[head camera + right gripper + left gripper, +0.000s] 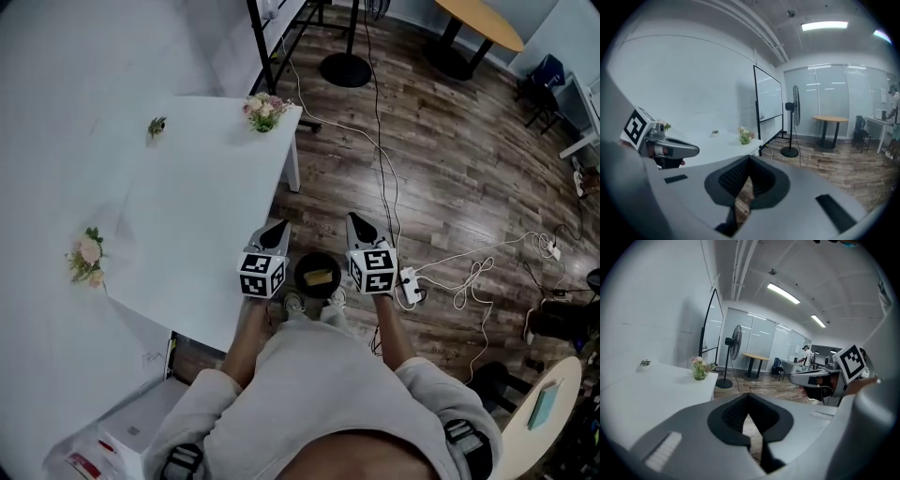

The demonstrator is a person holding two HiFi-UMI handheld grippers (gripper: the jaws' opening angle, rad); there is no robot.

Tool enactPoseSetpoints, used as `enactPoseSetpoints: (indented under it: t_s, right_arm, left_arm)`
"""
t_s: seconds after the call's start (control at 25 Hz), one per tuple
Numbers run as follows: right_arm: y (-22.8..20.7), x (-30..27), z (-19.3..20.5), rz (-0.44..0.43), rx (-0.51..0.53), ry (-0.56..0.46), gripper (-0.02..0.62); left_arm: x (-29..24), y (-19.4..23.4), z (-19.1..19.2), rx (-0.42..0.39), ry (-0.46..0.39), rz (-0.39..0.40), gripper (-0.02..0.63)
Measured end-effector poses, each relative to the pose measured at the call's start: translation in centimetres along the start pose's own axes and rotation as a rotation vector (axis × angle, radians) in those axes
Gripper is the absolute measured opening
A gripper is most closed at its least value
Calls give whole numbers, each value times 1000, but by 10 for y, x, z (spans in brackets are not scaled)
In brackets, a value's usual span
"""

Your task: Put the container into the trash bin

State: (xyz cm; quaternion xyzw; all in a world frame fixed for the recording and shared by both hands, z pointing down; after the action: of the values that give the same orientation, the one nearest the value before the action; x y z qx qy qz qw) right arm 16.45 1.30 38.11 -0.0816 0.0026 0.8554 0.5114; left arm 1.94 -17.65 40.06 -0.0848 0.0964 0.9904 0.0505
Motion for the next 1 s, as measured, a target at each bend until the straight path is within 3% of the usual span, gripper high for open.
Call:
enactPoseSetpoints:
  t_s: [0.36, 1.0]
  right_arm:
    - [0, 19, -15, 2, 31, -14, 14]
    - [-4, 22, -23, 4, 48, -35, 14]
  left_arm:
    - [11, -1, -21, -17, -47, -23, 10]
    - [13, -1, -26, -15, -82, -46, 9]
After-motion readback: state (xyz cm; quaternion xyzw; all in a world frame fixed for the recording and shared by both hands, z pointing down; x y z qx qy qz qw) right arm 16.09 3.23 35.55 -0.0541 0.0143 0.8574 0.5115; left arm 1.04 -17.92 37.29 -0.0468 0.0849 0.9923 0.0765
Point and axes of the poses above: the fingertips, and each gripper's own axes: x backward along the fingers, y to its left, z out of its underside, the point moved 10 cm from there along x, backward along the fingers, and after that the axes turned 15 degrees about -y, right-handed, at the moved point
